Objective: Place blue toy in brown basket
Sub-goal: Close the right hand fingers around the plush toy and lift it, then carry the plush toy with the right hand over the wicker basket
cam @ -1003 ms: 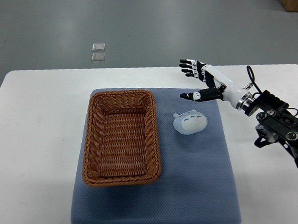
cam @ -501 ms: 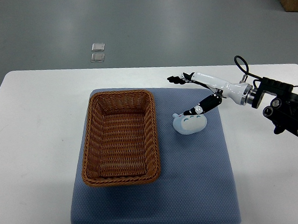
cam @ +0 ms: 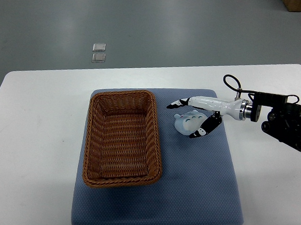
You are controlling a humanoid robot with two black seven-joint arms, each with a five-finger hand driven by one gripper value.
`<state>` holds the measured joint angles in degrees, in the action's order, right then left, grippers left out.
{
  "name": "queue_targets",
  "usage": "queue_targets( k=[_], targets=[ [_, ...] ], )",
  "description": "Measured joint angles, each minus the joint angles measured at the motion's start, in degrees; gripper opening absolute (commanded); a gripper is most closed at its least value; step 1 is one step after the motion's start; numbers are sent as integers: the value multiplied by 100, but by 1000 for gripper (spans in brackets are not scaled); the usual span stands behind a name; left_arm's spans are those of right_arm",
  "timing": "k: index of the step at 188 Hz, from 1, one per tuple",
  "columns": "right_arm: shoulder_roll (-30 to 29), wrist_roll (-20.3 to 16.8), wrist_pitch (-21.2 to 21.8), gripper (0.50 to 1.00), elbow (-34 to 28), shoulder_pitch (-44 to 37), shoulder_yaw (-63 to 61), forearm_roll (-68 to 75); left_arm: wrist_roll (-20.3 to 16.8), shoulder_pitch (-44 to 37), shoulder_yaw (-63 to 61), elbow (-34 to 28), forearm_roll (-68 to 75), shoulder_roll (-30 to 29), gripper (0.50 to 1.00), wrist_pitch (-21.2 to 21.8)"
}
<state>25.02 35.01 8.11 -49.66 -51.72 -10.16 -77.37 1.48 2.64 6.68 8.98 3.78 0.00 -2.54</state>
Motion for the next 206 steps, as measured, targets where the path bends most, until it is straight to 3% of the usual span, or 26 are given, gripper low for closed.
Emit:
queue_targets(
  k=[38,57,77,105,206],
  targets=[
    [-20,0,-295,883,135,-5,271,-83,0,-1,8,-2,0,0,1000,1],
    [-51,0,-414,842,311,-5,326,-185,0,-2,9,-2,0,0,1000,1],
    [-85,0,-549,744,509,-5,336,-262,0,-4,9,0,0,0,1000,3],
    [-110,-132,-681,500,640,-5,347,-343,2,-5,13,5,0,0,1000,3],
    [-229,-112,-738,500,562,-1123,277,-243,2,0,18,3,0,0,1000,2]
  ],
)
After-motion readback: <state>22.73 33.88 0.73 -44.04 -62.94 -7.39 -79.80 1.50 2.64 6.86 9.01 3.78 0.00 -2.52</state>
